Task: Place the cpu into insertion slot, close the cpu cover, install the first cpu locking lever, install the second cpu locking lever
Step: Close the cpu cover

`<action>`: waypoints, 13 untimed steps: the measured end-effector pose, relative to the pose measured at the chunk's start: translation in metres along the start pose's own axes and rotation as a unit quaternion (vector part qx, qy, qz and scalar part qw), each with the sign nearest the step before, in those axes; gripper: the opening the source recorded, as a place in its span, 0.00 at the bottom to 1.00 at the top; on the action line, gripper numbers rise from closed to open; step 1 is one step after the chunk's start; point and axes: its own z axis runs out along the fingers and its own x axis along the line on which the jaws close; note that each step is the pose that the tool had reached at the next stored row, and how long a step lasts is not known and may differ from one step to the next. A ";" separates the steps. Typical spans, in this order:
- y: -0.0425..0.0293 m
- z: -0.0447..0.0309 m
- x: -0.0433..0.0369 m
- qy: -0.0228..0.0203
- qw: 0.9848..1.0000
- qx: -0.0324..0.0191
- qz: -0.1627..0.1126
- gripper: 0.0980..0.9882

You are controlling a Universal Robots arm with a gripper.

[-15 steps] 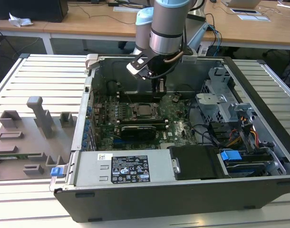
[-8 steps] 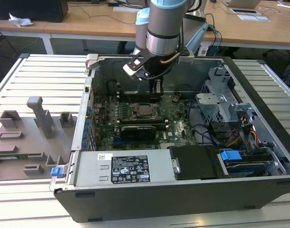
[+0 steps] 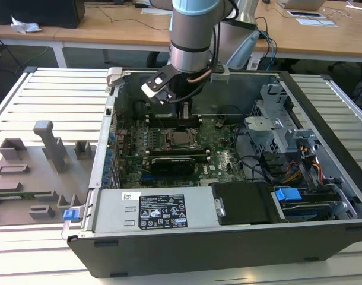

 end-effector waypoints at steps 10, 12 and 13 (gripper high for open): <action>-0.0221 0.0095 -0.0001 0.000 1.000 0.000 0.000 0.01; -0.0249 0.0117 0.0000 0.000 1.000 0.000 0.000 0.01; -0.0258 0.0123 -0.0001 0.000 1.000 0.000 0.000 0.01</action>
